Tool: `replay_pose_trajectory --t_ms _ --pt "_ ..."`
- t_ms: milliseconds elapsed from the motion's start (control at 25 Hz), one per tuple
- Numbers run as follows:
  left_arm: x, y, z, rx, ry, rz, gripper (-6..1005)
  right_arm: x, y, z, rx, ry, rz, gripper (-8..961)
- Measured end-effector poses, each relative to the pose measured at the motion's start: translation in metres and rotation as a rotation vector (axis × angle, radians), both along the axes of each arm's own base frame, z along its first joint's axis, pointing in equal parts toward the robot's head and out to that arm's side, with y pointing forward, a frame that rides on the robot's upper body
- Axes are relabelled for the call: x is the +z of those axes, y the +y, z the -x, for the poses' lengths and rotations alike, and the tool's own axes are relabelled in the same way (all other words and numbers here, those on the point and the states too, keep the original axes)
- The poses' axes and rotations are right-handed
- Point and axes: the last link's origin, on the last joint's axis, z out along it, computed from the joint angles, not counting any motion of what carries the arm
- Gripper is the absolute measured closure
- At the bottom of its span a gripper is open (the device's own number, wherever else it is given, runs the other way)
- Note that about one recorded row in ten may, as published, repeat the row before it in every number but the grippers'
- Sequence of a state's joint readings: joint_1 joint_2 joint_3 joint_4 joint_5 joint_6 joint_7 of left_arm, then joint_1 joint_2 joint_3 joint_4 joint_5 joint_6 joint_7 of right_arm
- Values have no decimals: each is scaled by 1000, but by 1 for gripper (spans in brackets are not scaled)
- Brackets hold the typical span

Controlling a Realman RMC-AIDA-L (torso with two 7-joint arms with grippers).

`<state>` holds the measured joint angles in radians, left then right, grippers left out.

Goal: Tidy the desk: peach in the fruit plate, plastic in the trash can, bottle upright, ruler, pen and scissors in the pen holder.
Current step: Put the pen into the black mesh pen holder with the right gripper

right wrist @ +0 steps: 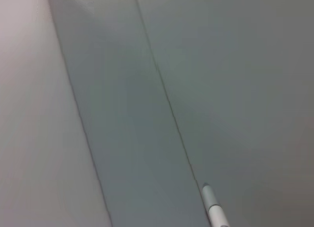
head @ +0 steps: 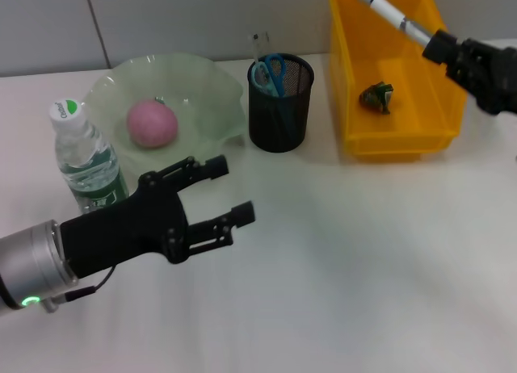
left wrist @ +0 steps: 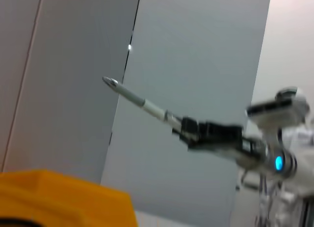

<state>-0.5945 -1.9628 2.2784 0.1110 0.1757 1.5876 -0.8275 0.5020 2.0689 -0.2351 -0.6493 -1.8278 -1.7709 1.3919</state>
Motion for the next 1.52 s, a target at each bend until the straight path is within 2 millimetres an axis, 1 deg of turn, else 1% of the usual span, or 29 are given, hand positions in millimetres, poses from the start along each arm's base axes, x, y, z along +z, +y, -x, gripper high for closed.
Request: replay_pose_trajectory --t_ms 40,120,160,200,240,360,400,480,560,600,720,760,800,840,920,960,1000,1040,1160,1200,1240,1360,1400,1520 --pt "0 0 0 0 0 0 192 0 0 0 0 0 0 827" --pt "-1 1 8 7 57 -2 191 10 8 5 -26 -39 58 827" --pt "-1 1 8 7 57 -2 191 14 11 7 -42 -61 91 827" --pt "-2 2 15 19 91 -17 191 22 19 15 -73 -119 167 827" --pt "-2 2 15 19 91 -17 191 22 19 15 -73 -119 167 827" --pt "-2 3 24 38 133 -44 191 32 28 28 -92 -196 238 827" --pt "-2 2 28 40 150 -59 191 37 33 36 -107 -236 266 827" --pt "-2 2 29 40 156 -66 191 41 36 40 -121 -261 277 827" --pt "-2 -2 34 34 167 -94 191 53 53 56 -196 -353 323 827" --pt "-2 -2 34 34 167 -94 191 53 53 56 -196 -353 323 827" --pt "-3 -3 37 39 178 -114 192 62 71 74 -258 -412 353 828" --pt "-3 -3 37 39 178 -114 192 62 71 74 -258 -412 353 828" --pt "-3 -2 38 43 182 -119 192 65 83 87 -291 -464 376 828" --pt "-3 -2 39 49 191 -122 192 65 83 87 -291 -464 376 828" --pt "-3 -1 40 51 196 -124 192 65 91 99 -309 -512 394 828" --pt "-3 -1 40 51 198 -124 192 64 95 106 -316 -540 403 828" --pt "-3 -1 40 52 199 -125 192 61 103 119 -330 -597 419 828" --pt "-3 0 40 53 200 -126 192 61 103 119 -330 -597 419 828" --pt "-4 2 41 61 209 -131 192 56 113 140 -356 -677 435 828" --pt "-4 2 41 61 209 -131 191 53 118 150 -363 -708 445 828" --pt "-4 3 42 66 216 -134 191 53 118 150 -363 -708 445 828" --pt "-5 2 42 66 213 -133 191 45 123 162 -361 -735 478 828" --pt "-5 1 41 64 208 -133 191 39 126 166 -356 -748 498 828" --pt "-4 0 42 64 204 -132 192 34 129 170 -355 -764 507 827"
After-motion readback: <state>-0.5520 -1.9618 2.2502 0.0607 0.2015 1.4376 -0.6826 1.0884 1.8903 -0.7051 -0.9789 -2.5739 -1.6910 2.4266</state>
